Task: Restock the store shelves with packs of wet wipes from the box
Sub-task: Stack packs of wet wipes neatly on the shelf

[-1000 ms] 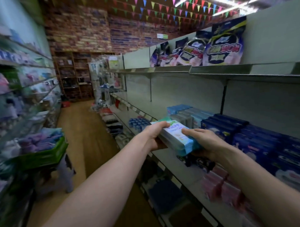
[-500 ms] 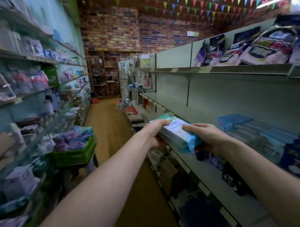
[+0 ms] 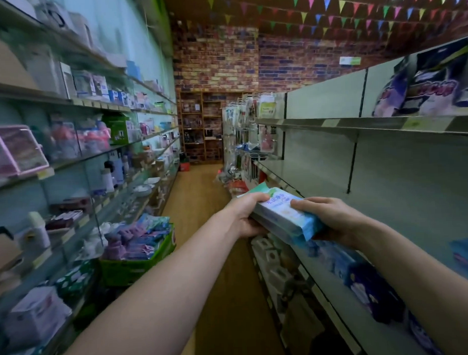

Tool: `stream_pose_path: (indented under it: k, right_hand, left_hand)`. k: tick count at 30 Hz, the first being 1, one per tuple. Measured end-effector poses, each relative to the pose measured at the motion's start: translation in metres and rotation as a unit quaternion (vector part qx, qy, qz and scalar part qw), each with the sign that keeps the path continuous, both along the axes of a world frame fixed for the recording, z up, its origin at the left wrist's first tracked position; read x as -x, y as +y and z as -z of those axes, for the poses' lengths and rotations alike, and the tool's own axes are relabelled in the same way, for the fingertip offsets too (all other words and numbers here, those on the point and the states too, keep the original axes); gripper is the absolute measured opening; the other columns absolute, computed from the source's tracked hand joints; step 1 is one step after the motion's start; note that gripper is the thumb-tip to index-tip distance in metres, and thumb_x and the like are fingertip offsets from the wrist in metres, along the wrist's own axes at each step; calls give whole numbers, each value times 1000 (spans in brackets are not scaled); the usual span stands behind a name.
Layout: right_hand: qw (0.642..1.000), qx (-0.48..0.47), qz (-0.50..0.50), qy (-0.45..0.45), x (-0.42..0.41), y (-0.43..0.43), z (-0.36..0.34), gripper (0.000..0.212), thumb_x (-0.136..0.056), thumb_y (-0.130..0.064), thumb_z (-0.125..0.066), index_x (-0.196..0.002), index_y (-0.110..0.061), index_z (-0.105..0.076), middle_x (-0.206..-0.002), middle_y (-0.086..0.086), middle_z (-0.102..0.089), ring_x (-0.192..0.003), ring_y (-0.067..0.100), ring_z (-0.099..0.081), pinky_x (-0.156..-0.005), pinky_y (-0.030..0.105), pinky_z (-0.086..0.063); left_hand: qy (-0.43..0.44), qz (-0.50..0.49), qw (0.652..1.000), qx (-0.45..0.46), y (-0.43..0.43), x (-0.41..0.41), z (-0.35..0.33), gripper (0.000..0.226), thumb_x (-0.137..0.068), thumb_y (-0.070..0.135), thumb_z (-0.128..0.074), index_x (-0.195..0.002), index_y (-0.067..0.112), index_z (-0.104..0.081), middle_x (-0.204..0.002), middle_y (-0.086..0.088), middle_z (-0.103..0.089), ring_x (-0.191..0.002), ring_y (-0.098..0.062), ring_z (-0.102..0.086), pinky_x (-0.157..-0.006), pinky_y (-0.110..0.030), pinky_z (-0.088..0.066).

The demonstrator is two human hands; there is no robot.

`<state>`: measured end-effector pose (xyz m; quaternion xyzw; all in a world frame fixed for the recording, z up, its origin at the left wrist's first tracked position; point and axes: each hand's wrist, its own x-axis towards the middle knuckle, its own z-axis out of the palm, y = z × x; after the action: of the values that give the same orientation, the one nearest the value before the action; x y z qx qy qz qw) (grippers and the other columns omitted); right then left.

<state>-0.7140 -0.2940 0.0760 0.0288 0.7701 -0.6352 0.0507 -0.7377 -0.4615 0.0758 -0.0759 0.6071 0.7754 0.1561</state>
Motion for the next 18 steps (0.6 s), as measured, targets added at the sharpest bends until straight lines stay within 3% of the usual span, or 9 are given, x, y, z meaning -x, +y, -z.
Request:
stream_pose_path:
  k: [4, 10, 15, 18]
  right_hand:
    - [1000, -4, -9, -6, 68, -12, -1, 51, -81, -30, -74, -125, -12, -59, -98, 13, -67, -78, 22, -66, -71, 38, -58]
    - [1000, -11, -5, -6, 171, -34, -6, 53, -79, -29, -75, -126, -10, -58, -98, 15, -69, -75, 22, -66, -68, 36, -59]
    - [1000, -20, 14, 12, 258, -55, -14, 46, -79, -34, -75, -119, -15, -62, -99, 14, -70, -79, 22, -65, -75, 38, -58]
    - [999, -19, 25, 23, 313, -71, -25, 44, -79, -35, -75, -117, -16, -63, -101, 14, -70, -84, 22, -65, -86, 42, -56]
  left_hand:
    - [-2, -24, 1000, 14, -14, 64, 2, 42, -89, 13, -64, -126, 6, -47, -108, -18, -62, -95, -29, -62, -75, -46, -53]
    - [5, -22, 1000, -5, -36, 169, 0, 45, -90, 13, -64, -130, 6, -45, -115, -18, -62, -98, -29, -63, -75, -46, -53]
    - [19, 15, 1000, -11, -61, 257, -11, 16, -92, 12, -60, -100, 5, -48, -101, -17, -61, -98, -29, -61, -87, -47, -51]
    - [31, 36, 999, -4, -78, 313, -29, 14, -94, 11, -58, -88, 5, -46, -94, -17, -60, -93, -29, -60, -89, -47, -49]
